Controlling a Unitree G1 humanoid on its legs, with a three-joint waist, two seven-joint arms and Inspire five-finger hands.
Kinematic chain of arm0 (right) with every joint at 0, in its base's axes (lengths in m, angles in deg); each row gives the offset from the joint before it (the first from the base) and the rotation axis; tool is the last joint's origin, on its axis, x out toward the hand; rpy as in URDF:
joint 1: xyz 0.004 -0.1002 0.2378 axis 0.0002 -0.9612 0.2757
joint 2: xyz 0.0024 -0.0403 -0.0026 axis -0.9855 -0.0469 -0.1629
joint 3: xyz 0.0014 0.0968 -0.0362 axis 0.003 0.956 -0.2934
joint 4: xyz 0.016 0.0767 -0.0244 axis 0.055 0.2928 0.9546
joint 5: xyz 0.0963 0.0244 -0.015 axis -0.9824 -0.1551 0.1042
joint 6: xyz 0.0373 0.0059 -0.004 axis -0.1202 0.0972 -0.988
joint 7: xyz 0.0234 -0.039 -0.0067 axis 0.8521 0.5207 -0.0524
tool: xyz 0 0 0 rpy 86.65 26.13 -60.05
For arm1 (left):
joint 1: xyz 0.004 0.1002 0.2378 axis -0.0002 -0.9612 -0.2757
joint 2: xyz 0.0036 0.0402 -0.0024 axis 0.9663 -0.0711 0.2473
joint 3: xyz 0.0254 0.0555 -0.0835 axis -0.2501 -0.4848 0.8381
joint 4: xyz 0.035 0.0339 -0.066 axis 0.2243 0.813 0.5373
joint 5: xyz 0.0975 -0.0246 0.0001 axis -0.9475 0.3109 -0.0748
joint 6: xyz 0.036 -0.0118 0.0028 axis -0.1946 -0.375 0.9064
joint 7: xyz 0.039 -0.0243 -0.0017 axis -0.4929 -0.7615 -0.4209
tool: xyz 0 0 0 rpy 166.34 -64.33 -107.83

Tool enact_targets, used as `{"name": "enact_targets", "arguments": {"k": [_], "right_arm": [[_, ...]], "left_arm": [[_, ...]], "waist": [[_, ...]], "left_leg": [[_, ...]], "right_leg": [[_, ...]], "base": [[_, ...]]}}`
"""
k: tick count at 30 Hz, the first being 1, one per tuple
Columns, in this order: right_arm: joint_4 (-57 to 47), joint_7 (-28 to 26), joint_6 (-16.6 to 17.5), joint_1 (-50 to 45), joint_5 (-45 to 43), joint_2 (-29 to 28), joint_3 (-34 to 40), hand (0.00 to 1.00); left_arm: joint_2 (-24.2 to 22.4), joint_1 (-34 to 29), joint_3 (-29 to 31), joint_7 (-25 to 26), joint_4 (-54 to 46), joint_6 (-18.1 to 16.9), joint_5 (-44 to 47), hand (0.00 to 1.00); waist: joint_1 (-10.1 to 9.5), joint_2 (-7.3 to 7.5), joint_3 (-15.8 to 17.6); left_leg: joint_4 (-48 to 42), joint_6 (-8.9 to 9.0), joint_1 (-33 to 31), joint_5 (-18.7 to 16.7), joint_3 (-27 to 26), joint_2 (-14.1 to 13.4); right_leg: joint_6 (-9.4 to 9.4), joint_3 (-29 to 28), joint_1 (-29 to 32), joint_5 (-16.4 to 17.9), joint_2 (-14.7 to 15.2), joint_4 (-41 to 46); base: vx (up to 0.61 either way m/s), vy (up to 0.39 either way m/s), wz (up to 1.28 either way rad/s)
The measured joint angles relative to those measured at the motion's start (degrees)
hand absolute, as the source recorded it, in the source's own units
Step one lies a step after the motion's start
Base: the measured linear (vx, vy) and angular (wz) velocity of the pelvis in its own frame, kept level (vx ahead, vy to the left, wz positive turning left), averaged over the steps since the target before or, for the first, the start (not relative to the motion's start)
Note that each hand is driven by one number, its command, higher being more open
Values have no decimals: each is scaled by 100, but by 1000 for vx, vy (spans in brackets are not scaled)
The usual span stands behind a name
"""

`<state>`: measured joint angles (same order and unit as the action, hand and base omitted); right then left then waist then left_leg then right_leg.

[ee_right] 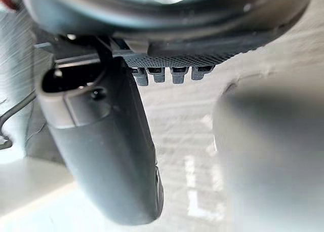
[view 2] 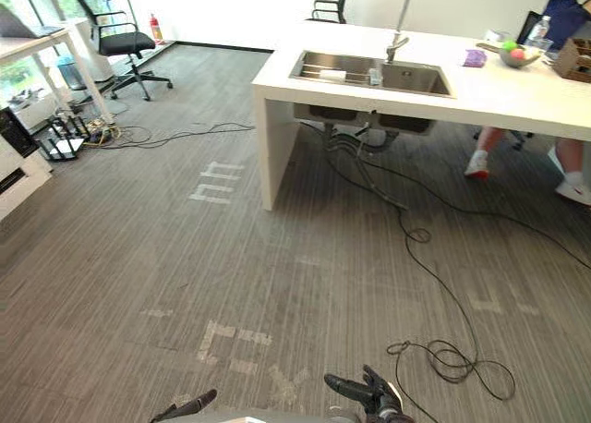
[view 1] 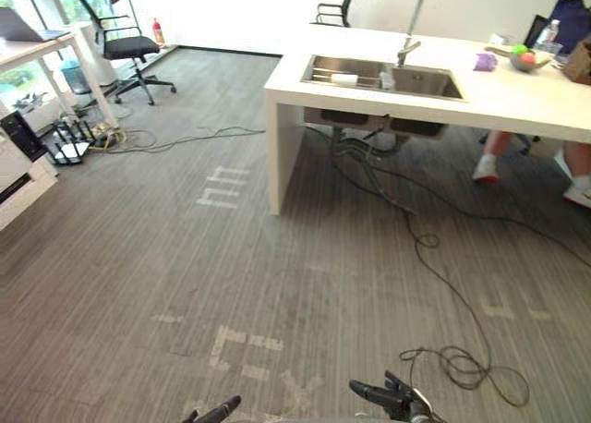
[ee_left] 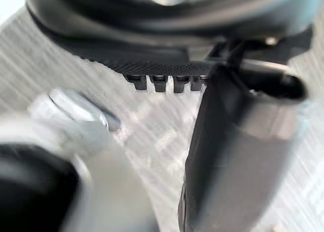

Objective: Walk over to the sink, pick up the cup, carry it to the dishwasher, place the cup inside the dishwasher, then close the dishwasher door

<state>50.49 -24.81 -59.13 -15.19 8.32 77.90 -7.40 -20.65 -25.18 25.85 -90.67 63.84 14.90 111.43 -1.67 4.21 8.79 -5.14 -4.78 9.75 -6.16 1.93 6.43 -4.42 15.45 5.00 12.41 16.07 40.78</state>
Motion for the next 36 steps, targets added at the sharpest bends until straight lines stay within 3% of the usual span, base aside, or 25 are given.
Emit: {"name": "enact_targets", "arguments": {"k": [2, 5, 8, 9, 11, 12, 14, 15, 16, 18, 19, 20, 22, 23, 25, 26, 27, 28, 29, 30, 31, 32, 33, 34, 36], "right_arm": [[-18, -7, -19, 40, -152, -3, -89, 100], [-21, -10, -6, 95, -218, -36, -124, 100], [-92, -72, -31, 89, -251, -47, 106, 100], [-149, -92, -35, 40, -327, -58, 289, 100], [-357, -119, -31, -103, -387, -107, 488, 100], [-526, -135, -29, -205, -429, -173, 575, 100], [-648, -176, -52, -248, -445, -245, 755, 100], [-655, -172, -61, -218, -445, -239, 802, 100], [-653, -174, -81, -184, -443, -175, 814, 100], [-636, -180, -141, -144, -426, -104, 793, 100], [-580, -176, -180, -119, -426, -64, 755, 100], [-571, -161, -209, -122, -426, -60, 732, 100], [-575, -138, -211, -140, -423, 1, 620, 100], [-574, -104, -215, -133, -422, 27, 506, 100], [-576, -45, -252, -95, -425, 11, 390, 100], [-581, 0, -316, 27, -428, 8, 248, 100], [-597, 40, -404, 198, -427, 31, 56, 100], [-609, 46, -429, 227, -428, 34, 15, 100], [-703, 61, -525, 323, -420, 32, -158, 100], [-826, 50, -598, 387, -379, 43, -292, 100], [-872, 43, -612, 413, -368, 62, -358, 100], [-903, 6, -659, 477, -318, 70, -415, 100], [-963, 9, -724, 520, -306, 56, -481, 100], [-1140, 13, -853, 543, -300, 92, -539, 100], [-1216, 133, -1120, 585, -285, 137, -670, 100]], "left_arm": [[1, -87, 6, 107, 1, 39, 41, 100], [-44, -57, 98, 230, 9, 234, 96, 100], [-71, 42, 109, 204, 10, 316, 28, 100], [-80, 76, 127, 195, -3, 348, -32, 100], [-111, 76, 230, 189, -42, 384, -131, 100], [-122, 76, 266, 189, -114, 422, -131, 100], [-239, 98, 324, 122, -218, 432, -189, 100], [-328, 152, 375, 96, -228, 424, -189, 100], [-458, 229, 430, 81, -249, 392, -195, 100], [-589, 270, 484, 77, -246, 366, -196, 100], [-615, 290, 487, 67, -243, 359, -197, 100], [-624, 320, 512, 55, -255, 297, -248, 100], [-713, 295, 589, 31, -280, 28, -338, 100], [-734, 229, 632, -46, -480, -227, -389, 100], [-731, 178, 580, -180, -718, -321, -222, 100], [-723, 155, 427, -284, -1021, -343, 47, 100], [-722, 134, 160, -379, -1495, -435, 95, 100], [-708, 120, 99, -406, -1625, -436, 106, 100], [-660, 102, -188, -424, -2171, -511, 106, 100], [-647, 101, -534, -422, -2829, -689, 95, 100], [-650, 86, -717, -404, -3206, -791, 88, 100], [-663, 81, -1020, -314, -3911, -1078, -27, 100], [-692, 145, -1190, -225, -4434, -1257, -134, 100], [-746, 396, -1333, -131, -5073, -1388, -177, 100], [-814, 684, -1334, -85, -6227, -1408, -249, 100]], "waist": [[3, -22, 14], [42, -103, 67], [97, -205, 140], [102, -227, 157], [110, -241, 173], [104, -242, 172], [140, -395, 120], [145, -476, 119], [134, -626, 70], [142, -790, -25], [140, -834, -51], [160, -852, -59], [160, -908, -62], [130, -905, 10], [94, -825, 73], [73, -760, 148], [-44, -697, 230], [-72, -682, 245], [-177, -630, 305], [-227, -568, 356], [-244, -560, 360], [-315, -564, 391], [-361, -501, 419], [-293, -463, 452], [-188, -472, 457]], "left_leg": [[-119, -28, 65, -143, 5, -113], [-115, 25, 129, -304, 29, -386], [-263, 142, 176, -610, 25, -626], [-414, 216, 257, -832, 24, -676], [-791, 379, 451, -1285, 50, -728], [-935, 471, 645, -1596, 107, -770], [-963, 562, 858, -1743, 163, -982], [-1155, 638, 803, -1692, 133, -1095], [-1496, 715, 666, -1615, 147, -1240], [-2074, 761, 439, -1430, 229, -1390], [-2750, 853, 223, -1089, 258, -1447], [-3615, 1015, -100, -505, 295, -1489], [-5093, 1172, -708, -205, 203, -1704], [-6315, 1077, -1255, -348, 27, -1809], [-6667, 1042, -1779, -538, -78, -1700], [-6447, 952, -2254, -740, -187, -1576], [-5597, 754, -2696, -955, -430, -1504], [-5308, 715, -2754, -981, -485, -1484], [-4077, 678, -2883, -967, -698, -1377], [-2671, 721, -2903, -679, -859, -1231], [-1923, 756, -2869, -371, -882, -1180], [-1382, 762, -2691, 690, -905, -1130], [-1400, 381, -2599, 831, -926, -975], [-1772, 275, -2726, 460, -931, -848], [-2067, 136, -2666, 54, -971, -707]], "right_leg": [[46, -64, 120, 228, -163, -47], [66, 114, 429, 268, -648, -1150], [85, 80, 977, -243, -946, -1850], [113, 35, 1178, -471, -957, -1991], [139, -21, 1255, -579, -932, -1973], [242, -51, 1210, -699, -891, -1918], [518, 123, 1223, -954, -969, -1471], [789, 223, 1213, -781, -1017, -1314], [925, 328, 1198, -534, -1115, -1182], [1013, 411, 1096, -295, -1276, -1153], [1089, 417, 907, -132, -1369, -1173], [1105, 407, 638, 27, -1479, -1286], [1115, 371, 181, 109, -1736, -1665], [1226, 260, -368, 135, -1933, -2071], [1226, 152, -856, 130, -2000, -2445], [1157, 35, -1139, 86, -2006, -2676], [1095, -168, -1387, 48, -1995, -2903], [1085, -221, -1428, 42, -1988, -2946], [1048, -369, -1627, 47, -1901, -3092], [920, -499, -1783, 106, -1790, -3231], [825, -576, -1844, 159, -1755, -3297], [665, -802, -2059, 260, -1709, -3430], [598, -1038, -2173, 319, -1628, -3511], [571, -1305, -2219, 351, -1514, -3500], [563, -1528, -2197, 348, -1332, -3125]], "base": [[68, 56, 2], [160, -10, -5], [228, -63, -3], [316, -109, 2], [435, -179, 14], [557, -248, 22], [544, -243, 35], [552, -265, 42], [565, -269, 26], [556, -249, 7], [520, -220, -5], [504, -212, -6], [436, -125, -19], [552, -85, -36], [472, -54, -32], [462, 3, -55], [375, 13, -59], [395, 69, -70], [344, 116, -55], [430, 156, -56], [439, 208, -57], [457, 245, -55], [564, 303, -38], [475, 255, -1], [461, 249, 11]]}}
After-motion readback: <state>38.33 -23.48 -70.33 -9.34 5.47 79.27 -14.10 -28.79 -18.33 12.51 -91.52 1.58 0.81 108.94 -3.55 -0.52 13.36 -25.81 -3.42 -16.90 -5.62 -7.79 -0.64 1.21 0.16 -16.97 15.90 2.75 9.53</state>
